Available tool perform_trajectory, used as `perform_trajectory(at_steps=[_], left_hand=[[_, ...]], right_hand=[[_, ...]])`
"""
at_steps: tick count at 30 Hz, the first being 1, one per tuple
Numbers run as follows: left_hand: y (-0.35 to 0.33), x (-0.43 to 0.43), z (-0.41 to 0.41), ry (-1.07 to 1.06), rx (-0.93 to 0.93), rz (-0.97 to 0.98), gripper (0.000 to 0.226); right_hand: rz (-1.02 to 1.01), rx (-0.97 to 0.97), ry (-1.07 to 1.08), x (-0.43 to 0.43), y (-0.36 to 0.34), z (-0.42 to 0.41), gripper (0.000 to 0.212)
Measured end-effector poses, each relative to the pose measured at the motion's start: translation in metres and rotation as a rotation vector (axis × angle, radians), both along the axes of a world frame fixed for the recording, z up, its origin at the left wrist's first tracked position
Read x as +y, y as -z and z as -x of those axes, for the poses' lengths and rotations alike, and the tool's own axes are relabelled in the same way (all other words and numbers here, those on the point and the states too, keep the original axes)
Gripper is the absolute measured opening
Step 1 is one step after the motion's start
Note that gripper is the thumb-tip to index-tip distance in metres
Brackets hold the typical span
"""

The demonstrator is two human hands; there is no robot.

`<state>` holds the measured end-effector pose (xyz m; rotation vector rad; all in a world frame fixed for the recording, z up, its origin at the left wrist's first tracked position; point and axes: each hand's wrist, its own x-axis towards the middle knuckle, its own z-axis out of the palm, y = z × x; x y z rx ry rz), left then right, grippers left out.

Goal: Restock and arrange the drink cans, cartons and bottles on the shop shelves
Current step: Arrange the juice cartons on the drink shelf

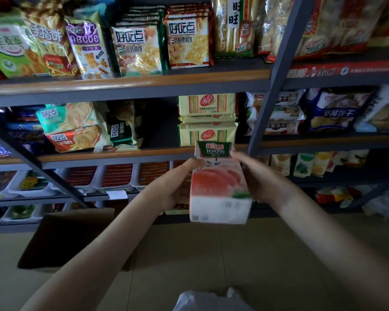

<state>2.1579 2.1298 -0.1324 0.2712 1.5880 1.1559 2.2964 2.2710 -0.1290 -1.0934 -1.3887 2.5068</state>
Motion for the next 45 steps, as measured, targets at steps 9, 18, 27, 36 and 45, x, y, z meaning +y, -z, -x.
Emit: perform_trajectory(at_steps=[9,18,27,36,45], left_hand=[[-0.050,0.038,0.007,0.010,0.271,-0.044,0.033],[-0.175,0.082,-0.012,-0.049,1.505,-0.162,0.064],[-0.272,0.104,0.002,-0.092,1.843,-0.603,0.077],[-0.347,0.129,0.117,-0.074,2.354,-0.676,0.067],[-0.380,0.206,0.205,-0.020,2.744,-0.511,0.076]], right_hand=[[-0.030,0.049,-0.049,0.026,-0.037,0.005,0.027],[-0.780,0.266,0.069,0.060,-0.156,0.017,0.018],[-1.050,0.887,0.362,0.092,-0.259,0.037,0.073],[-1.507,1.137,0.675,0.138,-0.326,0.101,0.085],[-1.666,0.833,0.926,0.202,-0.337,0.180,0.097]])
